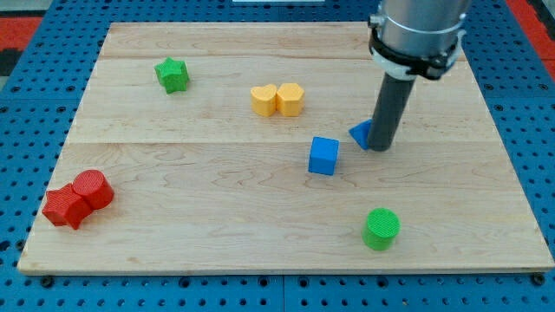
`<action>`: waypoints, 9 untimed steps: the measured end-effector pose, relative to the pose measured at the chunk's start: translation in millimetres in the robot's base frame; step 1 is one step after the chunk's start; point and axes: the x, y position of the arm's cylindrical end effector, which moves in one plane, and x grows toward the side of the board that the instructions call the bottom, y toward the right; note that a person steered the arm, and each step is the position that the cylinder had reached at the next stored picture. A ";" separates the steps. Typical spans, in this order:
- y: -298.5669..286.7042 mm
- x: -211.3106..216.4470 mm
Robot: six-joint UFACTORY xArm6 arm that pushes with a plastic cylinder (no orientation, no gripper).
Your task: Move the blue triangle to top right
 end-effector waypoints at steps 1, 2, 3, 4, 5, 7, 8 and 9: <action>-2.3 0.6; -45.6 -2.9; -39.0 -33.2; -32.9 -65.7; -14.6 -31.0; 26.6 7.6; 54.8 0.5; 81.1 -10.8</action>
